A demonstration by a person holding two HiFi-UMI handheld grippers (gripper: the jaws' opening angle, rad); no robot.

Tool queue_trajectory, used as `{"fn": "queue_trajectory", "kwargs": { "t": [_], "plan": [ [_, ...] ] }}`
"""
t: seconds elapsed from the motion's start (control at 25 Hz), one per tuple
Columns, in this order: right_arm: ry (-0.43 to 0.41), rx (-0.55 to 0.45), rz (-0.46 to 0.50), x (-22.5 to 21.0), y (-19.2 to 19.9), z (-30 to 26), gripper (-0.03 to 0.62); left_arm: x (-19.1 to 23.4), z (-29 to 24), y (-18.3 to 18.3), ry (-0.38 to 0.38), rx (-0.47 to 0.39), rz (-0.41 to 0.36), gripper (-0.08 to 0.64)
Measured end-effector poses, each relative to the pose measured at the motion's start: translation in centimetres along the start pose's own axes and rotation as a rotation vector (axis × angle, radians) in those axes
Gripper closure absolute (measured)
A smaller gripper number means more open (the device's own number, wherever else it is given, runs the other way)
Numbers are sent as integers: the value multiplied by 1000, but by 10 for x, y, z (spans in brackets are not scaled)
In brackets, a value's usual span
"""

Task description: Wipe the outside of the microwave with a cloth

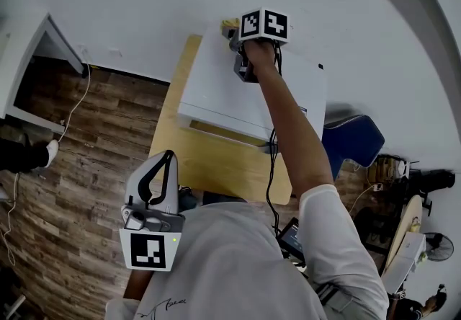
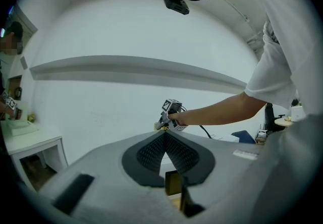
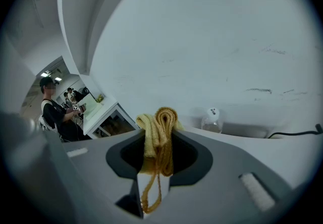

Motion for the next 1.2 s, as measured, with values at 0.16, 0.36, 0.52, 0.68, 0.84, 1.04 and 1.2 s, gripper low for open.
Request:
{"fn": "queue_trajectory", "kwargs": {
  "t": [0.16, 0.36, 0.52, 0.68, 0.84, 1.04, 1.2],
  "plan": [
    [-76, 28, 17, 23, 3, -9, 479, 2, 6, 0, -16, 2, 0, 569],
    [-163, 0, 42, 36, 0, 11, 479, 2, 2, 1, 28, -6, -5, 569],
    [-136, -64, 30, 16, -6, 49, 479, -7, -7, 0, 102, -14, -10, 569],
    [-54, -111, -10, -29, -7, 94, 479, -21, -21, 1, 196, -18, -6, 569],
    [27, -154, -82, -77, 1, 139, 479, -36, -34, 2, 281, -7, -2, 569],
    [137, -193, -144, -130, 21, 190, 479, -53, -49, 4, 361, -6, -8, 569],
    [220, -207, -186, -169, 42, 226, 479, -65, -58, 6, 417, -1, -7, 569]
  ]
}}
Point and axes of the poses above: the fingertips, and each gripper's own axes: z backward along the fingers, x to its left, y out of its underside, the point moved 9 cm from there along z, backward along the fingers, and after that the axes turned 4 degrees about -x, right-handed, at the moved point
